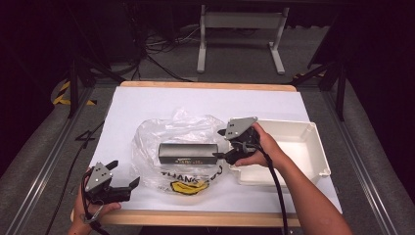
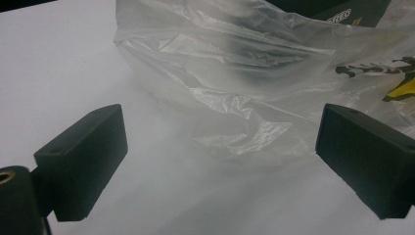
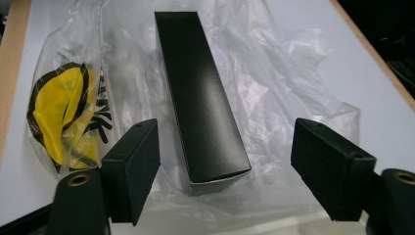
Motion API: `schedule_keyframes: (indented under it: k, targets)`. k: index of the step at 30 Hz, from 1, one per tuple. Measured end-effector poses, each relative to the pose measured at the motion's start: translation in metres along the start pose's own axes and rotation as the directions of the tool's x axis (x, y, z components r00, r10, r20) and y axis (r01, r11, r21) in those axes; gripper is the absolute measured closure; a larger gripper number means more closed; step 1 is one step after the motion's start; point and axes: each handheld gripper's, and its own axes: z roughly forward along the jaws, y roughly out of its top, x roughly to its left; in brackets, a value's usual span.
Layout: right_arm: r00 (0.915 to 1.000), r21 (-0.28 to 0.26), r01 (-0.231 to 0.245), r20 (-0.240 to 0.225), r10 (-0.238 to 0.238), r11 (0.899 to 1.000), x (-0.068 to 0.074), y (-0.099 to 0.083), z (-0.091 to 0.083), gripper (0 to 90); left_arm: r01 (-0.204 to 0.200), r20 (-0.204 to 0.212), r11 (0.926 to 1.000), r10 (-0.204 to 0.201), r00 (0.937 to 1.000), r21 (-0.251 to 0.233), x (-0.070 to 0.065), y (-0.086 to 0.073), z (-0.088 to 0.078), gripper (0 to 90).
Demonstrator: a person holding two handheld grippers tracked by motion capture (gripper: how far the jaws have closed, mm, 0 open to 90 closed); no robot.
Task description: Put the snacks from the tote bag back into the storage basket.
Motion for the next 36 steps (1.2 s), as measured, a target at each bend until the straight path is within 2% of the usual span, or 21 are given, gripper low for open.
schedule_keyframes:
  k: [2,5,7,9,11,14,17,19,20,25,27,29,30,32,36]
  targets:
    - [0.9995,0.045,0.021,-0.024,-0.020,0.999,-0.002,0.005,0.010,27.6,-0.001,0.002,1.0000,0.001,1.0000,0.000,0.000,0.000,0.000,5.9]
    - [0.9989,0.064,0.034,-0.035,-0.032,0.997,-0.003,0.009,0.015,27.6,-0.002,0.002,1.0000,0.002,1.0000,0.001,0.000,0.000,0.000,5.9]
    - [0.9972,0.083,0.059,-0.050,-0.055,0.995,-0.004,0.013,0.021,27.9,-0.003,0.004,1.0000,0.003,1.0000,0.004,0.000,0.000,0.001,5.9]
    - [0.9964,0.085,0.061,-0.065,-0.056,0.994,-0.005,0.016,0.026,29.1,-0.002,0.007,1.0000,0.002,1.0000,0.009,-0.001,0.000,0.002,5.9]
    - [0.9930,0.110,0.089,-0.087,-0.080,0.990,-0.004,0.019,0.034,29.9,-0.011,0.009,0.9998,0.010,0.9999,0.014,-0.002,-0.001,0.003,5.9]
    - [0.9906,0.130,0.095,-0.111,-0.081,0.987,-0.004,0.021,0.040,30.6,-0.009,0.013,0.9999,0.009,0.9999,0.014,-0.003,-0.001,0.002,5.9]
    - [0.9854,0.175,0.121,-0.140,-0.097,0.977,-0.004,0.023,0.048,30.9,-0.009,0.010,0.9998,0.009,0.9999,0.016,-0.004,-0.003,-0.001,5.9]
    - [0.9846,0.184,0.129,-0.141,-0.104,0.974,-0.004,0.023,0.049,31.1,-0.009,0.010,0.9998,0.009,0.9999,0.017,-0.004,-0.004,-0.002,5.9]
    - [0.9830,0.204,0.139,-0.147,-0.110,0.969,-0.005,0.024,0.052,31.0,-0.009,0.005,0.9998,0.009,0.9999,0.017,-0.005,-0.005,-0.003,5.9]
    - [0.9810,0.253,0.150,-0.158,-0.112,0.956,-0.009,0.024,0.057,30.2,0.004,-0.008,0.9998,-0.004,1.0000,0.021,-0.005,-0.010,-0.011,5.9]
    - [0.9803,0.281,0.155,-0.162,-0.112,0.947,-0.013,0.022,0.058,29.6,0.012,-0.021,0.9997,-0.012,0.9997,0.023,-0.005,-0.014,-0.016,5.9]
    - [0.9794,0.283,0.158,-0.167,-0.114,0.946,-0.015,0.020,0.058,29.4,0.016,-0.027,0.9996,-0.015,0.9995,0.025,-0.005,-0.015,-0.017,5.9]
    - [0.9778,0.300,0.162,-0.177,-0.113,0.940,-0.016,0.019,0.059,29.2,0.019,-0.041,0.9994,-0.018,0.9990,0.029,-0.005,-0.017,-0.020,5.9]
    - [0.9749,0.309,0.174,-0.188,-0.119,0.935,-0.017,0.019,0.062,29.2,0.025,-0.046,0.9991,-0.023,0.9987,0.035,-0.006,-0.019,-0.022,5.9]
    - [0.9689,0.355,0.198,-0.212,-0.128,0.914,-0.019,0.019,0.069,29.2,0.037,-0.064,0.9987,-0.034,0.9973,0.036,-0.006,-0.023,-0.028,5.9]
